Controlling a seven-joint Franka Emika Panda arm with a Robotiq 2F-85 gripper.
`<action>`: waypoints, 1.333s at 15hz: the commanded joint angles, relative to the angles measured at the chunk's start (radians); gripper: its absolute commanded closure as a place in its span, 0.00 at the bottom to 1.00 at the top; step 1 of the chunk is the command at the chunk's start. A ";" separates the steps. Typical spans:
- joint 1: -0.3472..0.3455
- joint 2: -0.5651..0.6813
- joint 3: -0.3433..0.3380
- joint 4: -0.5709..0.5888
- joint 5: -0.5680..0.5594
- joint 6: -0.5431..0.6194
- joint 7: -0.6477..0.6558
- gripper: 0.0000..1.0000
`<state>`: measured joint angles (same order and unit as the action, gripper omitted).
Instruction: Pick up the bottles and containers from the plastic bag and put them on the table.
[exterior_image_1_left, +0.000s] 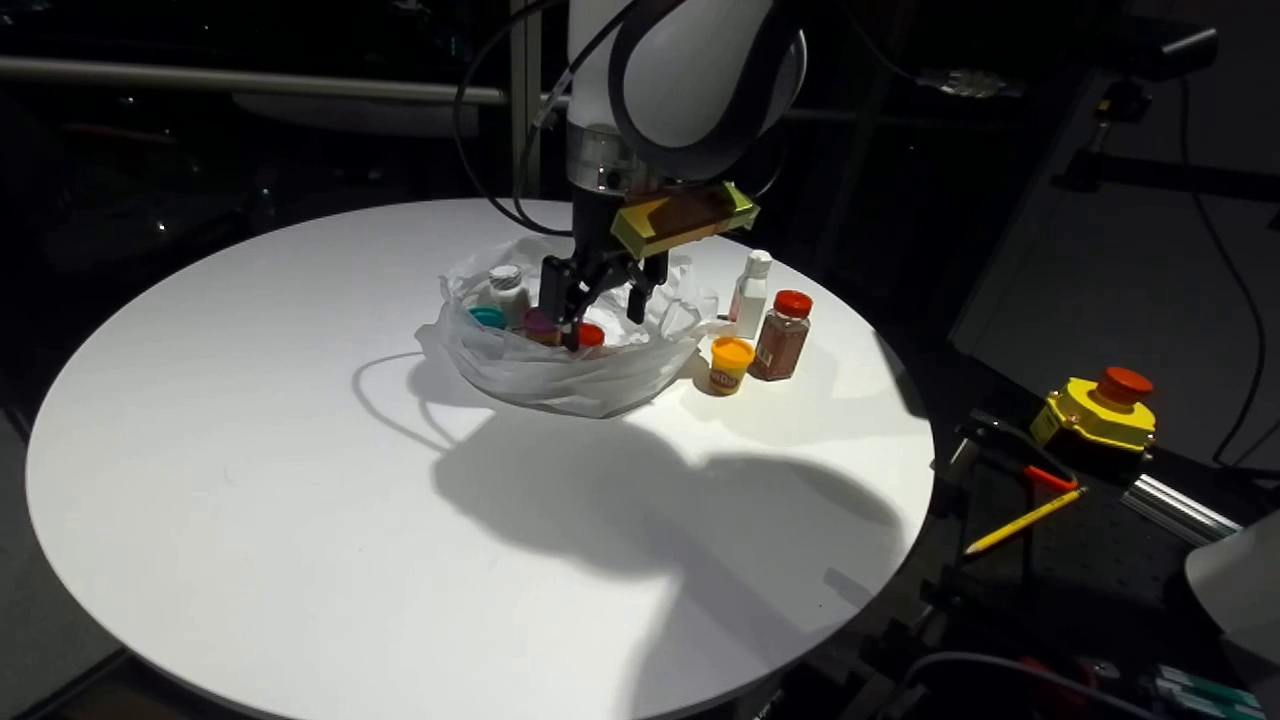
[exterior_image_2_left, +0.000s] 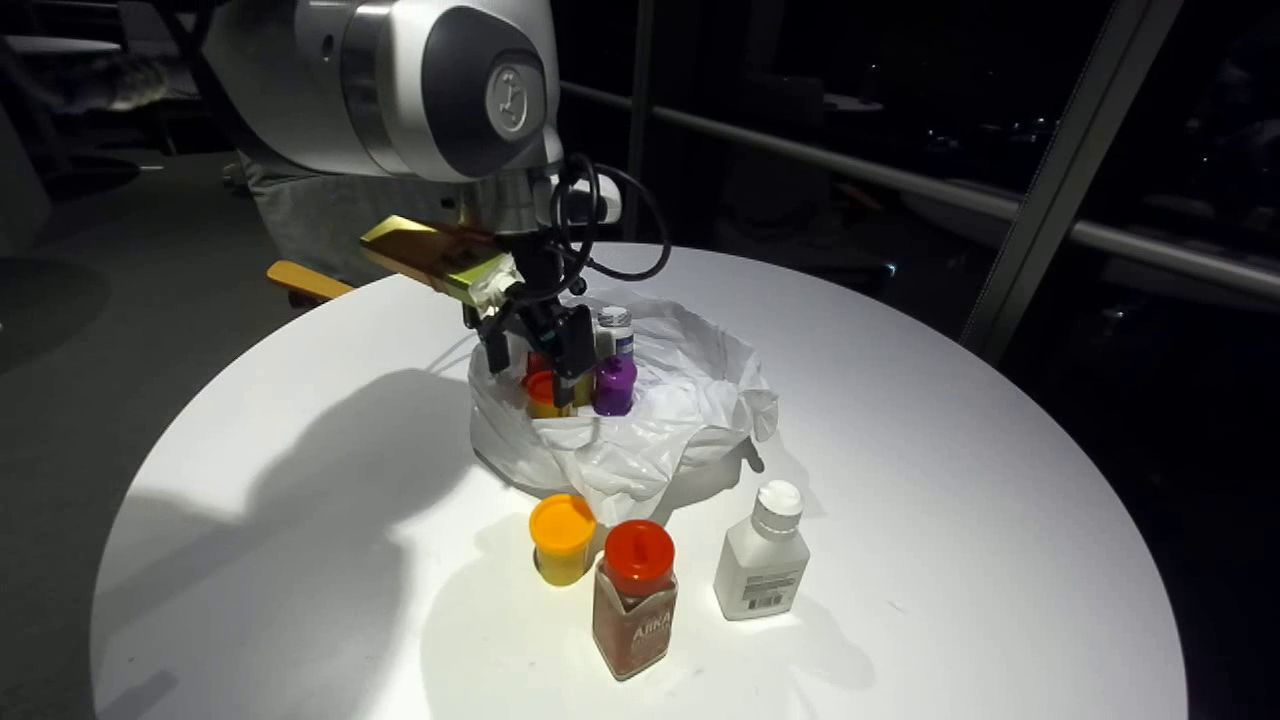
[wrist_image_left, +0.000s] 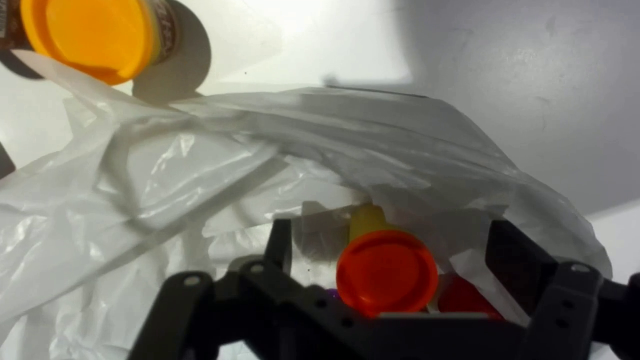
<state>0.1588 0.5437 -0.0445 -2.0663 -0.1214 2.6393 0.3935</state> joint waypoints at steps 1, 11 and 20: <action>0.002 0.042 -0.001 0.046 0.033 0.041 -0.025 0.00; 0.003 0.110 -0.012 0.101 0.070 0.112 -0.019 0.00; 0.016 0.067 -0.049 0.068 0.100 0.020 0.021 0.60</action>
<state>0.1617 0.6374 -0.0788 -1.9848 -0.0475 2.7089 0.4070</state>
